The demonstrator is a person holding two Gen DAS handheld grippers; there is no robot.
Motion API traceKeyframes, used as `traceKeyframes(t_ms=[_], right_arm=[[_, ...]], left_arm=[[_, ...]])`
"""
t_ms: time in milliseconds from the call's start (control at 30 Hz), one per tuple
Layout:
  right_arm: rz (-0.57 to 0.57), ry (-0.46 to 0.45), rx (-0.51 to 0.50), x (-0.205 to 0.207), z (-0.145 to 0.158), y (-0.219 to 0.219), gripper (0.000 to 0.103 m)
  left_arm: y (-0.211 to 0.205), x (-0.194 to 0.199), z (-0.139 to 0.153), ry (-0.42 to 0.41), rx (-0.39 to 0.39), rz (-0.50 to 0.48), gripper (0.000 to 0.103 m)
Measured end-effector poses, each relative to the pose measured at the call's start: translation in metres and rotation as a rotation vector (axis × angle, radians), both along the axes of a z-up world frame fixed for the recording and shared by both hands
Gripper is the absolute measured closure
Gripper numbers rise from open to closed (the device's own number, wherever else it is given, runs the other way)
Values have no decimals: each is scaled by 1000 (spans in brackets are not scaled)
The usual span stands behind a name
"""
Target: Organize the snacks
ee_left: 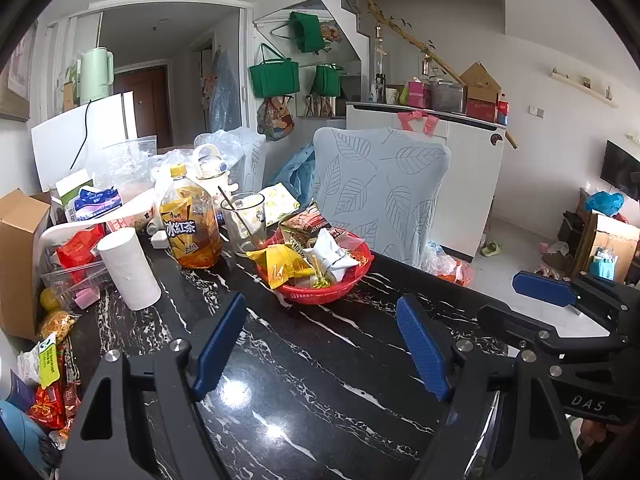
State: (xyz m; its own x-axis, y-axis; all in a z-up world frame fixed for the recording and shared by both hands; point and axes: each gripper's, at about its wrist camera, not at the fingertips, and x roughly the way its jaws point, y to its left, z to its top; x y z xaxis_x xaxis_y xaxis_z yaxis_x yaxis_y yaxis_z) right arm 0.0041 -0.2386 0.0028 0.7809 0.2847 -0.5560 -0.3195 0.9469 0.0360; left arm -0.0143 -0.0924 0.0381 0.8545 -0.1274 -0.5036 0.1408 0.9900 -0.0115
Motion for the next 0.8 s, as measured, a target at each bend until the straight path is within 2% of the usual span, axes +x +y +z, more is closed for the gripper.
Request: traceKeyframes(t_ms=[800], right_arm=[[-10,-11,-18,-7,5,2,41]], left_arm=[[-4,-5,0,-8,-9,-15,26]])
